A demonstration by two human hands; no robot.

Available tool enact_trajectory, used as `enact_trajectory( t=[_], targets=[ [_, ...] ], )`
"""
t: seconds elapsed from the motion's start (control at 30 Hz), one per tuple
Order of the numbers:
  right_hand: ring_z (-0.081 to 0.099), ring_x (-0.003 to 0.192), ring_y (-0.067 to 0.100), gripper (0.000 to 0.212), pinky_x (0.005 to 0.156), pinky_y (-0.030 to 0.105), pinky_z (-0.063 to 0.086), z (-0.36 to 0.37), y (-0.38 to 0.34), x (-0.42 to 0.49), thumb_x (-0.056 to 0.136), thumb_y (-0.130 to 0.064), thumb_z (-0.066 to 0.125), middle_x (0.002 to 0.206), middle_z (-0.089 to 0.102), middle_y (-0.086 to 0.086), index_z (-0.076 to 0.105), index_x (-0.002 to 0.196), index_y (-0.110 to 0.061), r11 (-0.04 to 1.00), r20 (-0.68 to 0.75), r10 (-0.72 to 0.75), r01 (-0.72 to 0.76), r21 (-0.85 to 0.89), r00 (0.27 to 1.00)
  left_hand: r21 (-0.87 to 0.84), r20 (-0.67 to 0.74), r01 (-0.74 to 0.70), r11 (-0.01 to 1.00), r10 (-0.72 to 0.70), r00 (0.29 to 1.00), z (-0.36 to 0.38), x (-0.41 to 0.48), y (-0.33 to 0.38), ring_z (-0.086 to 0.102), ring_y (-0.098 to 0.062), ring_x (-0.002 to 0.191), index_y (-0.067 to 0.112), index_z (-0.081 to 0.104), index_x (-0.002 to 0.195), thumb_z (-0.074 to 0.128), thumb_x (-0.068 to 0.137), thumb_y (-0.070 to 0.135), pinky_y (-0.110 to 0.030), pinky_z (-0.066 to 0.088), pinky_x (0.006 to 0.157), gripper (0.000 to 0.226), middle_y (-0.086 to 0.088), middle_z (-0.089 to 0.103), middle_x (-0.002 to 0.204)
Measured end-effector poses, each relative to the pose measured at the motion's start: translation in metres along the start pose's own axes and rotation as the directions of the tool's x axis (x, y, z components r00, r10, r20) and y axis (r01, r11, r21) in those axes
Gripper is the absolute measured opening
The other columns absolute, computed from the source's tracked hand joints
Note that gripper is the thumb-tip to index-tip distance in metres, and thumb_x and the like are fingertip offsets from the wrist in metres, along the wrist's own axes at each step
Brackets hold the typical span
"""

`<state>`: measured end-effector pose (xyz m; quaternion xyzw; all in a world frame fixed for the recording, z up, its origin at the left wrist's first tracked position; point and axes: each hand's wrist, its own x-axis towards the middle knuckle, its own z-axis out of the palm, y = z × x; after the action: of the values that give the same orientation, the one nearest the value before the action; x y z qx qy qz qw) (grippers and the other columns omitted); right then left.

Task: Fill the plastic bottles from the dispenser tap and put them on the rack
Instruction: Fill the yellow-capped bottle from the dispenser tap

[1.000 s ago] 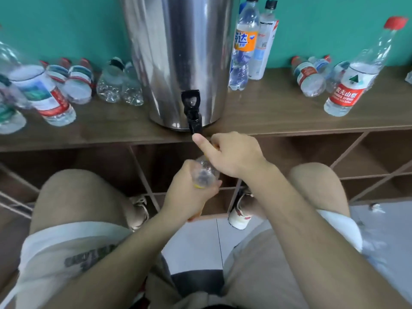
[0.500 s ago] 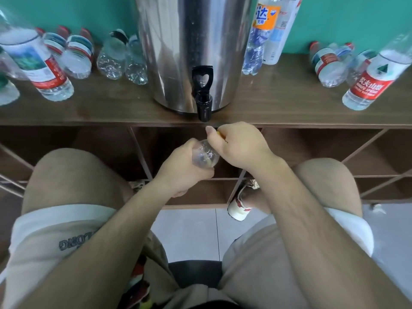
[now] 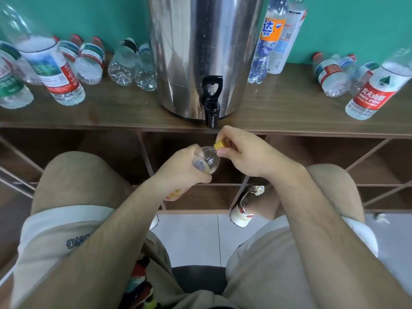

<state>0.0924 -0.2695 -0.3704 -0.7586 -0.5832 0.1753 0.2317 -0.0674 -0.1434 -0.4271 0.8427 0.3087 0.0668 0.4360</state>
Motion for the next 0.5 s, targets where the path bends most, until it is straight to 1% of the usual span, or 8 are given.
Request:
enact_trajectory(
  t=[0.1,0.2,0.27,0.33,0.37,0.4,0.43,0.5],
  targets=[
    [0.05,0.083,0.004,0.013,0.075,0.027,0.038,-0.002,0.001,0.0,0.101,-0.019,0.066,0.092,0.053,-0.015,0.058,0.111,-0.022,1.0,0.007,-0.011,0.01,0.003,1.0,0.021,0.001,0.0,1.0,0.0,1.0,0.002,0.001,0.0,0.068,-0.014,0.089,0.035,0.059,0.106,0.089,0.064,0.033,-0.027,0.053,0.07,0.052,0.009,0.067,0.096],
    [0.055,0.092,0.008,0.018,0.085,0.032,0.048,0.0,0.001,-0.002,0.099,-0.016,0.069,0.101,0.058,-0.012,0.061,0.114,-0.021,0.998,0.003,-0.006,0.006,0.066,1.0,0.047,-0.015,0.006,0.999,-0.005,1.0,0.002,-0.001,-0.001,0.068,-0.013,0.089,0.035,0.058,0.105,0.089,0.064,0.032,-0.03,0.058,0.073,0.052,0.009,0.067,0.096],
    [0.061,0.095,0.013,0.018,0.088,0.035,0.054,0.001,0.003,-0.002,0.097,-0.025,0.072,0.103,0.065,-0.006,0.061,0.11,-0.023,0.989,-0.03,0.018,-0.013,0.147,0.999,0.082,-0.039,0.016,0.997,-0.013,0.999,0.003,-0.003,0.0,0.068,-0.013,0.088,0.034,0.058,0.107,0.089,0.064,0.031,-0.035,0.061,0.075,0.052,0.01,0.066,0.097],
    [0.064,0.09,0.014,0.03,0.08,0.035,0.055,0.005,0.004,0.0,0.097,-0.051,0.066,0.096,0.067,-0.005,0.058,0.108,-0.023,0.98,-0.082,0.119,-0.104,0.171,0.989,0.154,-0.083,0.028,0.988,-0.016,0.996,0.005,-0.004,0.003,0.066,-0.014,0.087,0.03,0.057,0.108,0.088,0.066,0.033,-0.04,0.061,0.076,0.052,0.009,0.064,0.098],
    [0.064,0.085,0.013,0.042,0.074,0.034,0.053,0.008,0.004,0.001,0.098,-0.063,0.056,0.091,0.067,-0.005,0.057,0.104,-0.022,0.977,-0.113,0.18,-0.165,0.133,0.977,0.202,-0.109,0.028,0.979,-0.006,0.994,0.005,-0.004,0.005,0.065,-0.015,0.086,0.029,0.056,0.108,0.087,0.068,0.035,-0.041,0.059,0.076,0.051,0.008,0.063,0.099],
    [0.063,0.08,0.013,0.05,0.068,0.033,0.049,0.012,0.003,0.003,0.099,-0.07,0.046,0.085,0.066,-0.004,0.057,0.099,-0.021,0.974,-0.141,0.222,-0.213,0.076,0.965,0.249,-0.133,0.022,0.968,0.011,0.991,0.005,-0.004,0.006,0.063,-0.016,0.085,0.027,0.055,0.108,0.086,0.069,0.036,-0.042,0.058,0.077,0.051,0.007,0.062,0.099],
    [0.062,0.077,0.014,0.053,0.064,0.033,0.044,0.016,0.002,0.005,0.1,-0.07,0.04,0.081,0.064,-0.004,0.056,0.092,-0.02,0.972,-0.161,0.235,-0.234,0.025,0.959,0.293,-0.147,0.013,0.956,0.032,0.989,0.005,-0.004,0.008,0.062,-0.018,0.085,0.025,0.054,0.108,0.086,0.069,0.037,-0.043,0.056,0.079,0.051,0.006,0.061,0.1],
    [0.058,0.071,0.012,0.046,0.058,0.03,0.037,0.019,0.001,0.006,0.105,-0.061,0.041,0.075,0.06,-0.006,0.053,0.083,-0.023,0.981,-0.157,0.186,-0.193,-0.028,0.97,0.344,-0.153,-0.003,0.939,0.06,0.986,0.004,-0.004,0.009,0.061,-0.02,0.086,0.023,0.054,0.11,0.085,0.07,0.036,-0.044,0.055,0.082,0.052,0.004,0.06,0.102]
  ],
)
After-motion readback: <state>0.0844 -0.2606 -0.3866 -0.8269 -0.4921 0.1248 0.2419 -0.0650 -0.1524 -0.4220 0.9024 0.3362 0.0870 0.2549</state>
